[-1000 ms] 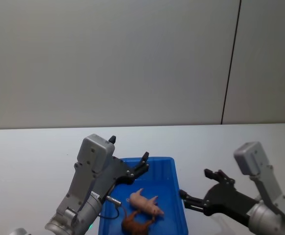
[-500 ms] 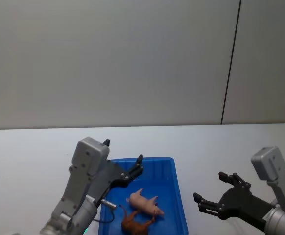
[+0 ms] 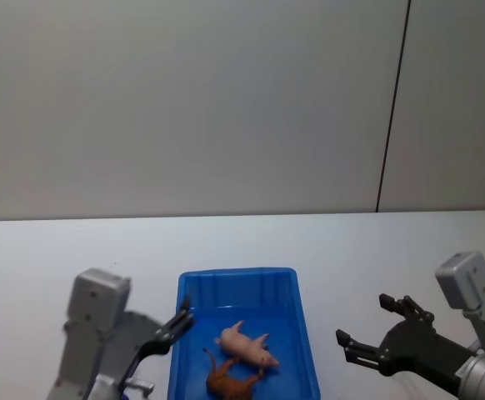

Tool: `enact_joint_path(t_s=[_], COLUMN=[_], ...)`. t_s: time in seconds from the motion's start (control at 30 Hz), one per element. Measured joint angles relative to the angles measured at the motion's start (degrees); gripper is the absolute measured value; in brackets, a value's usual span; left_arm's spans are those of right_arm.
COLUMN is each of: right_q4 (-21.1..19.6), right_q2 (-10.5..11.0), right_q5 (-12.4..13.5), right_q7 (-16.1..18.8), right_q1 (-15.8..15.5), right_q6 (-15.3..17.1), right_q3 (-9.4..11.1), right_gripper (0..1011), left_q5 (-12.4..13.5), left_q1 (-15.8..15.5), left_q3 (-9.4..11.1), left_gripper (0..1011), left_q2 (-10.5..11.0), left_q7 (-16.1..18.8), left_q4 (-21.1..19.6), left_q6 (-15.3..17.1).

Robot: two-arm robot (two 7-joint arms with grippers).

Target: Pick up the two dolls from the table and place them into the box.

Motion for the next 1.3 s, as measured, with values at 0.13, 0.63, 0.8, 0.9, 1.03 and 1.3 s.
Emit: enact_joint_path(t_s=[0.13,0.63,0.8,0.9,1.03,1.3], right_q4=[0.0,-0.1,-0.2,-0.2,-0.2,-0.2], right_q2=[0.1,0.3,0.4,0.4,0.4,0.4], right_q5=[0.0,0.2,0.2,0.2,0.2,0.2], right_q7=[0.0,0.0,0.0,0.0,0.0,0.0], right_q1=[-0.1,-0.2,-0.2,-0.3,-0.3,-0.3], right_q6=[0.0,-0.1,-0.1,-0.1,-0.1,-0.1], right_q3=[0.1,0.2,0.2,0.2,0.2,0.2], right_gripper=[1001,1001,1001,1001,1001,1001], left_q5=[-2.6,-7.5,-8.0,-8.2,-8.2,-7.9], left_q1=[3.2,10.1,11.0,11.1,11.1,10.5], left_q3=[-0.5,-1.9,-2.2,-2.4,-2.6,-2.8], left_gripper=[1006,1006,1006,1006,1006,1006], left_q2=[2.2,7.2,7.8,8.0,8.0,7.4], left_q7=[3.4,5.5,4.0,2.1,0.4,-2.6], left_q4=[-1.5,-1.9,-1.0,0.1,1.3,3.9], left_q6=[0.1,-1.2,-1.7,-2.2,-2.4,-2.0])
